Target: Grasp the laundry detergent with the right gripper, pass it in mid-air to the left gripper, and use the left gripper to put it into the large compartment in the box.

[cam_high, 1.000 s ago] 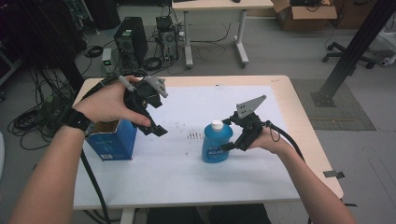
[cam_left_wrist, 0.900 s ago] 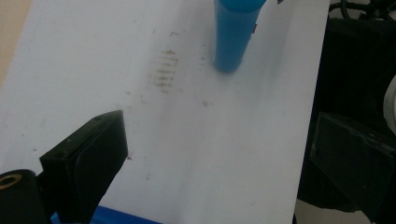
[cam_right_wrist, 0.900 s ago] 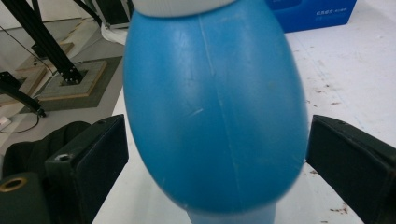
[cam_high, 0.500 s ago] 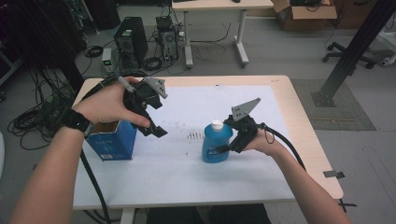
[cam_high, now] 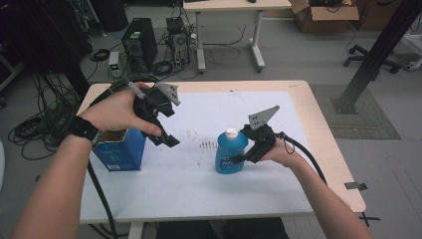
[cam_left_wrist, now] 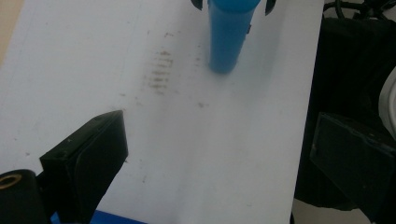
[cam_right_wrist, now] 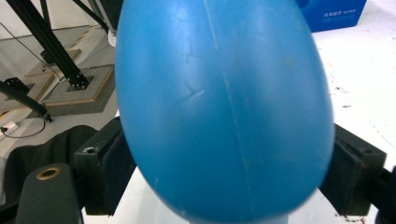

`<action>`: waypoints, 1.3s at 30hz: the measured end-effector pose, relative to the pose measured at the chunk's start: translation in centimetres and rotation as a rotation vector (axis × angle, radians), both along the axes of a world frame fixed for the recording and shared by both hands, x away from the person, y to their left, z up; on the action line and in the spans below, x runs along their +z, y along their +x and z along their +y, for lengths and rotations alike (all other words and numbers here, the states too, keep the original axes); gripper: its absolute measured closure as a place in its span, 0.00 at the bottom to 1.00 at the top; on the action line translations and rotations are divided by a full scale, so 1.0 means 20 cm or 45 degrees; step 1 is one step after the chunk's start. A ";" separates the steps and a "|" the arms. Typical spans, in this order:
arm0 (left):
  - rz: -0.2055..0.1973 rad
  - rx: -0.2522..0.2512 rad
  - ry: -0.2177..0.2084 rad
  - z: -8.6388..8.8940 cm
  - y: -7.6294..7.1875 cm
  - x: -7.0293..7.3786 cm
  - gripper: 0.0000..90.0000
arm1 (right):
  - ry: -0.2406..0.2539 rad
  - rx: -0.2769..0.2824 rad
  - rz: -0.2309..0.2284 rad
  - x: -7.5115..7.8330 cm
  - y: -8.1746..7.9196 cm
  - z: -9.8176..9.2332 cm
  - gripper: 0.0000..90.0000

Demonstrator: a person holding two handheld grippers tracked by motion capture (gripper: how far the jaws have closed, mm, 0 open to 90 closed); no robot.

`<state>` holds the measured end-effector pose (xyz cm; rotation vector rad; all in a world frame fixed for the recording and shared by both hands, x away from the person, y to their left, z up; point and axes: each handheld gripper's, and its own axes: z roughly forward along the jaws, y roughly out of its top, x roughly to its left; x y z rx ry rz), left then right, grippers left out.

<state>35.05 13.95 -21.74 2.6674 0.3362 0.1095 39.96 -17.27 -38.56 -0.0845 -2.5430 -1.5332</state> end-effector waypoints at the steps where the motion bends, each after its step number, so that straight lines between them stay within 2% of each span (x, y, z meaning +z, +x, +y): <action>1: 0.000 0.001 0.001 0.00 0.00 0.00 0.05 | 0.000 0.000 0.000 0.00 0.00 0.00 0.18; 39: 0.001 -0.016 0.005 -0.03 0.01 0.01 0.05 | 0.007 0.024 -0.037 -0.01 -0.01 0.01 0.34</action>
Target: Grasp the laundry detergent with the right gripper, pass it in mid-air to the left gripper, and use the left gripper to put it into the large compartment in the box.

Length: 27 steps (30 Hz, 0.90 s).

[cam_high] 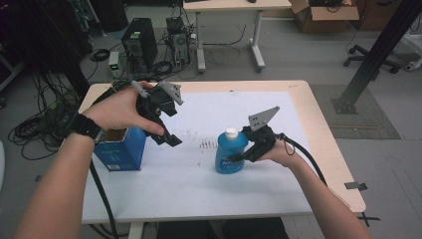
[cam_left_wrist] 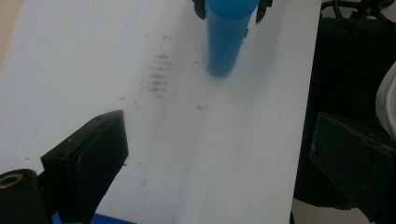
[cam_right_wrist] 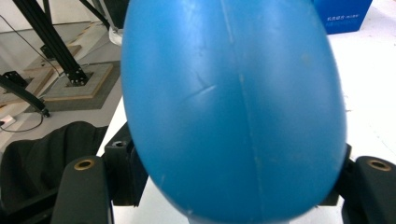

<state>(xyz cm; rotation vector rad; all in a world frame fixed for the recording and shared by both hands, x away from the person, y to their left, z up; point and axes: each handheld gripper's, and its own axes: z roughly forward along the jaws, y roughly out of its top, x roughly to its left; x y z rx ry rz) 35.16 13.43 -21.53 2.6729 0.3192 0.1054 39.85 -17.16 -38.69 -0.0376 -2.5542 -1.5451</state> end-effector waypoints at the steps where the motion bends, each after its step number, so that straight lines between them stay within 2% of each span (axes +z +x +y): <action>1: 0.000 0.000 0.002 0.00 0.00 0.00 0.05 | -0.003 -0.003 0.001 0.00 0.00 0.00 0.35; 7: -0.009 0.002 0.001 0.00 0.00 0.00 0.05 | 0.005 -0.019 -0.006 -0.01 0.00 0.00 0.42; 16: -0.020 -0.007 -0.002 -0.01 -0.01 0.01 0.06 | -0.002 -0.035 -0.020 0.00 -0.01 0.00 0.44; 22: -0.027 -0.015 -0.009 -0.01 -0.01 0.03 0.06 | -0.031 -0.052 -0.039 0.01 -0.02 0.00 0.45; 27: -0.029 -0.020 -0.011 -0.01 -0.01 0.04 0.06 | -0.035 -0.086 -0.044 0.04 -0.02 0.00 0.46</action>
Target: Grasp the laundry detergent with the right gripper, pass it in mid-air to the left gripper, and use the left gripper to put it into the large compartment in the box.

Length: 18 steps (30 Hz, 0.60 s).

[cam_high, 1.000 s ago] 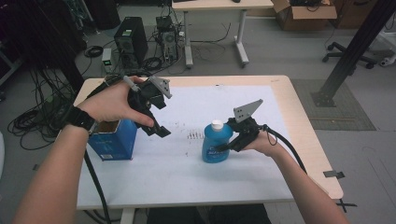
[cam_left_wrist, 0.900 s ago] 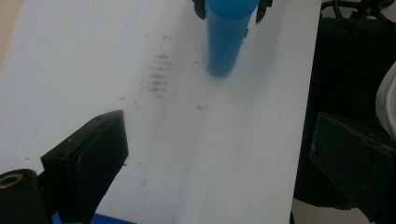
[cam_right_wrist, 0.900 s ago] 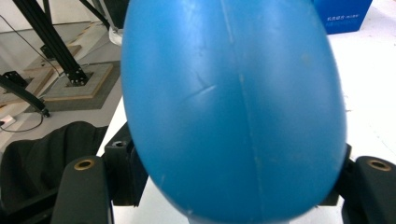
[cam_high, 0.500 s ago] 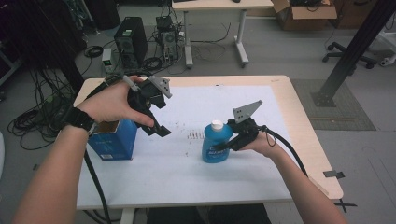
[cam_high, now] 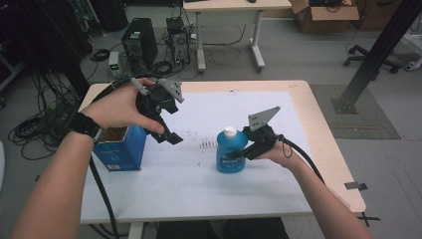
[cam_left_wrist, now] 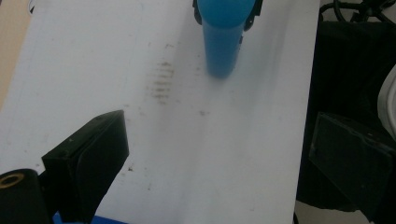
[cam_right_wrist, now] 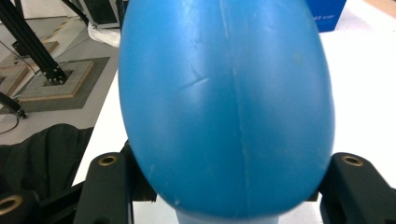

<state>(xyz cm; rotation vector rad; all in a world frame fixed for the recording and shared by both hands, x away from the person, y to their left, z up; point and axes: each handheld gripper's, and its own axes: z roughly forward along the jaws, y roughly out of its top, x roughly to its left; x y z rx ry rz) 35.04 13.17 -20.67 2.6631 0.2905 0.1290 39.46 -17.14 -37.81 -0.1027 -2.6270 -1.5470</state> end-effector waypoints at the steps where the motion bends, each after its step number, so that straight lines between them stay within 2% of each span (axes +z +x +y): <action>1: -0.001 -0.001 -0.002 0.00 0.00 0.00 0.06 | 0.002 -0.001 -0.004 0.01 0.00 0.00 0.46; 4: -0.005 -0.007 -0.002 -0.01 0.00 0.01 0.06 | 0.009 -0.014 -0.012 0.07 -0.01 -0.01 0.46; 10: -0.011 -0.018 -0.003 -0.03 0.01 0.02 0.06 | 0.008 0.002 -0.050 0.21 -0.03 -0.01 0.46; 18: -0.027 -0.028 -0.002 -0.04 -0.01 0.07 0.05 | -0.018 0.022 -0.055 0.39 -0.06 0.04 0.46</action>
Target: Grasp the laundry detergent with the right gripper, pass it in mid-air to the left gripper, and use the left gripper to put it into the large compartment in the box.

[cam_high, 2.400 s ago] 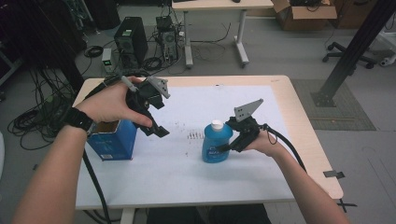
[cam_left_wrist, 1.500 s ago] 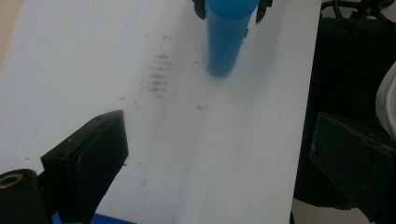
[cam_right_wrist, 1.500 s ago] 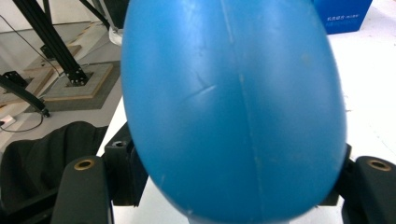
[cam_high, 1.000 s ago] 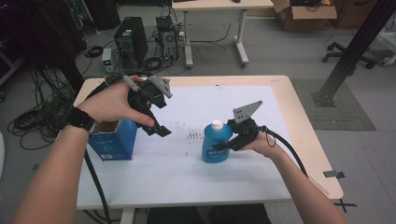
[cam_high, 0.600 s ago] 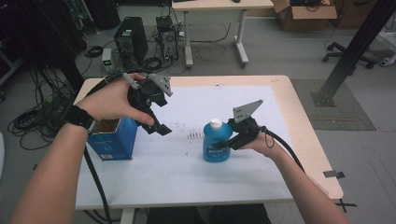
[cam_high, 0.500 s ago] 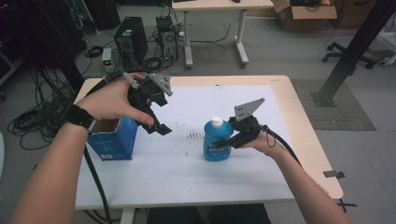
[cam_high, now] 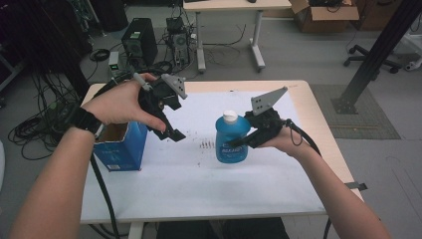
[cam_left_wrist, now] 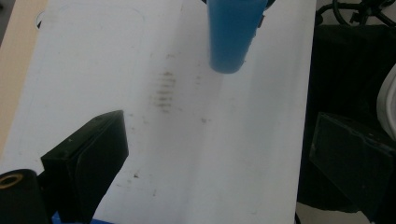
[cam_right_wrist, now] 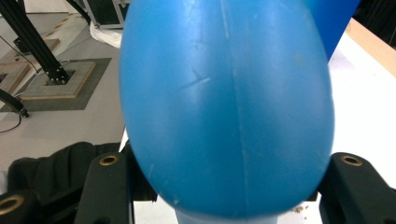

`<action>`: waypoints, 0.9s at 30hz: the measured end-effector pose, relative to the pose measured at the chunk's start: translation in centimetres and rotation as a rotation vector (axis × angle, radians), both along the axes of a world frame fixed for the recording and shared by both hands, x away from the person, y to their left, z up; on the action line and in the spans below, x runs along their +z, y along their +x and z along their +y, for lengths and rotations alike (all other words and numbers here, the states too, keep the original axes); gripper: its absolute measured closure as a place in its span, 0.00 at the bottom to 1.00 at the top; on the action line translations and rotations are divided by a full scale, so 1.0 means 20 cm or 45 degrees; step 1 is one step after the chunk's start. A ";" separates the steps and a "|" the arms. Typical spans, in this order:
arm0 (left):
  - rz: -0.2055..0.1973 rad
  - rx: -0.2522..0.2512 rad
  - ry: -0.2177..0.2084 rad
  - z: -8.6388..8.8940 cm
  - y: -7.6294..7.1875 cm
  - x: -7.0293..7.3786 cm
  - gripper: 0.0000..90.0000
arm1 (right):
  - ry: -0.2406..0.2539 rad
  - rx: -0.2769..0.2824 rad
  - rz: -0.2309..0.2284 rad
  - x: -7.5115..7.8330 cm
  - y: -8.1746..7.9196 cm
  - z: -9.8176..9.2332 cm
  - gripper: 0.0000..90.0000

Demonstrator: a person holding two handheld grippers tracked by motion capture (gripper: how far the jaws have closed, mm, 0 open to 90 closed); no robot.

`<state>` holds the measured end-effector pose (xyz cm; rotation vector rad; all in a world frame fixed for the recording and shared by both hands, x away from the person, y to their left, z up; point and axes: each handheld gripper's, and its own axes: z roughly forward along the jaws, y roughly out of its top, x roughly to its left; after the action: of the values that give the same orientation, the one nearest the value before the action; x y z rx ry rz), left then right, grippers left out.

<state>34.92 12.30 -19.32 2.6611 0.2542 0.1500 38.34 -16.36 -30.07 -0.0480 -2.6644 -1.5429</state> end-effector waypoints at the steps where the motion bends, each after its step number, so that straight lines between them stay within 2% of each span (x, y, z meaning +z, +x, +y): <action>1: -0.004 -0.002 0.001 0.00 0.00 0.01 0.05 | -0.004 0.003 -0.003 0.02 0.00 0.01 0.46; 6: -0.019 -0.010 0.001 -0.02 -0.02 0.03 0.05 | -0.007 0.030 -0.009 0.11 -0.01 0.07 0.46; 11: -0.037 -0.017 -0.006 -0.03 -0.03 0.06 0.05 | -0.019 0.067 -0.013 0.16 -0.03 0.14 0.46; 27: -0.071 -0.067 -0.002 -0.11 -0.06 0.11 0.04 | -0.065 0.108 -0.010 0.20 -0.05 0.34 0.47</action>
<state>33.76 10.06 -17.15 2.6548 0.1660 0.2070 37.31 -9.46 -26.06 0.0675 -2.6739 -1.4540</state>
